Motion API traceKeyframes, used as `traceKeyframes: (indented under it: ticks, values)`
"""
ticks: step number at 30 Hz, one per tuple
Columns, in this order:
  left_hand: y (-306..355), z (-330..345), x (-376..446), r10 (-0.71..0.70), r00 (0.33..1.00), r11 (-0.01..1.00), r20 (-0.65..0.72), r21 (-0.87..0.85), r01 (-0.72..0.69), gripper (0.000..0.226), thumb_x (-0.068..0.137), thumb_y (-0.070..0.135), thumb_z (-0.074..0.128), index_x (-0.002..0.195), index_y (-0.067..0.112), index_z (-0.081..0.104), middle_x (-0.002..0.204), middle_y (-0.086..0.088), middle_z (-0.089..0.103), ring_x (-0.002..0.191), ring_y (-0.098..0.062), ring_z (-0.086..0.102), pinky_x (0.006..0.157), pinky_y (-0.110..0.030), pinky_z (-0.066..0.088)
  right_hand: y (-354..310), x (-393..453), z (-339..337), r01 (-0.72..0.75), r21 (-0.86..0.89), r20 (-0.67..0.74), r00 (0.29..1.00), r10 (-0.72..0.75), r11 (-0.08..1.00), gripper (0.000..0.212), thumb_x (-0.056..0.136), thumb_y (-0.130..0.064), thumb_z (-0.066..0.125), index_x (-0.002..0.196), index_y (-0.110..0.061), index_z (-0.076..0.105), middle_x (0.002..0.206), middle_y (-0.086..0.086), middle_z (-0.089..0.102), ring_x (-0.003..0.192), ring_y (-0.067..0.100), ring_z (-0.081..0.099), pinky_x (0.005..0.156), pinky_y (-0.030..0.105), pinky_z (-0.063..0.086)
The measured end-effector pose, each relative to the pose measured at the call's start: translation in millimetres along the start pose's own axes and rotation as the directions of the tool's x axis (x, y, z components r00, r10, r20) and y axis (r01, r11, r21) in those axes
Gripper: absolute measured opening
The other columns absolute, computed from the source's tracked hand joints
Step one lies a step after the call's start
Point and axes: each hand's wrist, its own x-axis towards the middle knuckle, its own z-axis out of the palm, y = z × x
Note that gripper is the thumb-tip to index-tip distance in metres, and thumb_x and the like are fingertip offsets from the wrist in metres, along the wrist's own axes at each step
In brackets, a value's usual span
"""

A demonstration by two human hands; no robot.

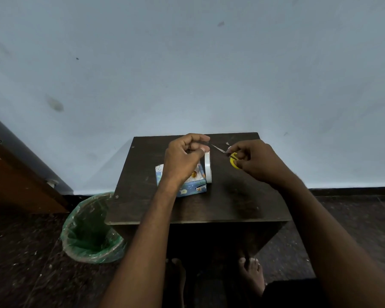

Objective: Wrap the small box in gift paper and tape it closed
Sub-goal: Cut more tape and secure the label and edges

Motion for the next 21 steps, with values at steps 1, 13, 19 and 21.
traceKeyframes:
  ticks: [1, 13, 19, 21]
  values:
    - [1, 1, 0, 0.002, 1.000, 1.000, -0.001, 0.002, -0.002, 0.030, 0.094, 0.001, 0.069, 0.111, 0.024, 0.080, 0.088, 0.007, 0.082, 0.097, -0.003, 0.076, 0.089, -0.022, 0.056, 1, -1, -2, 0.015, 0.015, 0.022, 1.000, -0.015, 1.000, 0.026, 0.087, -0.003, 0.074, 0.100, -0.025, 0.080, 0.076, 0.015, 0.070, 0.062, -0.002, 0.054, 0.063, 0.005, 0.039]
    - [1, 6, -3, 0.073, 0.994, 0.995, 0.080, 0.060, -0.078, 0.044, 0.090, -0.010, 0.060, 0.115, 0.020, 0.079, 0.089, 0.006, 0.081, 0.098, -0.006, 0.076, 0.090, -0.032, 0.060, -3, -3, -11, -0.011, 0.151, 0.111, 0.994, -0.006, 0.988, 0.036, 0.073, -0.008, 0.086, 0.101, -0.029, 0.082, 0.088, 0.016, 0.073, 0.071, 0.010, 0.058, 0.073, 0.024, 0.048]
    - [-1, 9, -3, 0.091, 0.991, 0.993, 0.099, 0.059, -0.097, 0.045, 0.088, -0.010, 0.061, 0.113, 0.022, 0.080, 0.087, 0.006, 0.081, 0.093, -0.010, 0.077, 0.081, -0.034, 0.059, -5, -4, -13, 0.008, 0.132, 0.082, 0.996, -0.019, 0.991, 0.036, 0.074, -0.008, 0.084, 0.102, -0.031, 0.083, 0.083, 0.010, 0.074, 0.071, 0.012, 0.059, 0.071, 0.031, 0.050]
    - [-1, 10, -3, 0.096, 0.991, 0.993, 0.098, 0.056, -0.102, 0.045, 0.088, -0.011, 0.061, 0.113, 0.021, 0.080, 0.087, 0.005, 0.081, 0.094, -0.010, 0.077, 0.081, -0.033, 0.059, -6, -4, -12, 0.026, 0.098, 0.064, 0.997, -0.033, 0.995, 0.036, 0.075, -0.007, 0.083, 0.101, -0.031, 0.083, 0.082, 0.011, 0.075, 0.071, 0.013, 0.059, 0.070, 0.029, 0.049]
